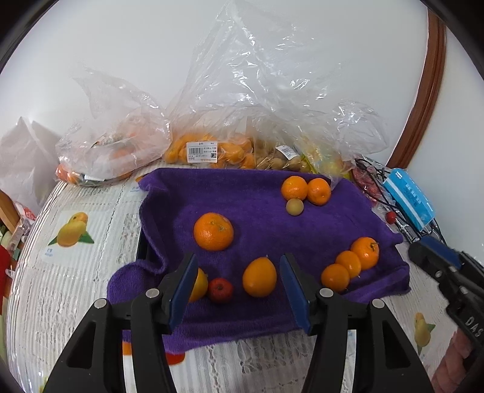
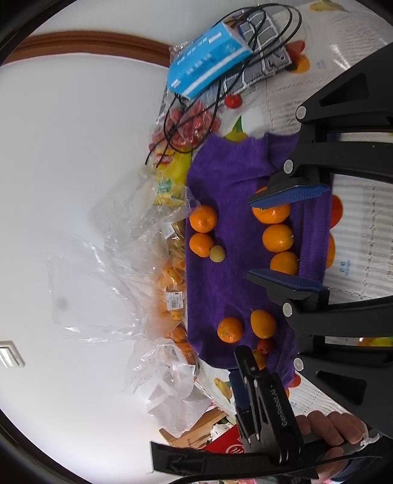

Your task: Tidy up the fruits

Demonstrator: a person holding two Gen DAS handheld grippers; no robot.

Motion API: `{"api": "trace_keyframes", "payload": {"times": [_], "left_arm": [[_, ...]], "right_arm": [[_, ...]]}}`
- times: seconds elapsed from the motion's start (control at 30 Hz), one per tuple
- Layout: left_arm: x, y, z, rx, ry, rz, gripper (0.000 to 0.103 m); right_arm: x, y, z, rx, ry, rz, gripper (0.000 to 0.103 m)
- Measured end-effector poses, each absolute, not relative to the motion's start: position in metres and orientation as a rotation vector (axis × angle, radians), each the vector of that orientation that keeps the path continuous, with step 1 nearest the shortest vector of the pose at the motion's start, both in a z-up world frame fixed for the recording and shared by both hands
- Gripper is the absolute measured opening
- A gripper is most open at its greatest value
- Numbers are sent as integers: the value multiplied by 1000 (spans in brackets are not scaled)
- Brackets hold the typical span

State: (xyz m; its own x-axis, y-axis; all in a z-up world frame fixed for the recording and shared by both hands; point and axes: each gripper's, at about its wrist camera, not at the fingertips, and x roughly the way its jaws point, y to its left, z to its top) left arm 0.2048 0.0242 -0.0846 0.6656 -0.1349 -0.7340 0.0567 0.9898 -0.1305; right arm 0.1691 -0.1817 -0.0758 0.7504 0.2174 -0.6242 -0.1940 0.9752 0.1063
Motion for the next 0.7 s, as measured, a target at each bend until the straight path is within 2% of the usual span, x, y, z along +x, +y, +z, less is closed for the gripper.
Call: {"api": "trace_keyframes", "payload": {"times": [0.27, 0.33, 0.5, 0.7], "left_arm": [[169, 27, -70, -104, 839, -96, 60], [156, 27, -62, -95, 825, -90, 64], [123, 24, -38, -58, 774, -68, 72], [81, 15, -9, -41, 729, -76, 82]], "right_arm": [[137, -190, -49, 56, 682, 196, 42], [128, -191, -44, 64, 688, 197, 44], [97, -190, -27, 47, 677, 176, 52], [52, -198, -2, 49, 631, 143, 67]]}}
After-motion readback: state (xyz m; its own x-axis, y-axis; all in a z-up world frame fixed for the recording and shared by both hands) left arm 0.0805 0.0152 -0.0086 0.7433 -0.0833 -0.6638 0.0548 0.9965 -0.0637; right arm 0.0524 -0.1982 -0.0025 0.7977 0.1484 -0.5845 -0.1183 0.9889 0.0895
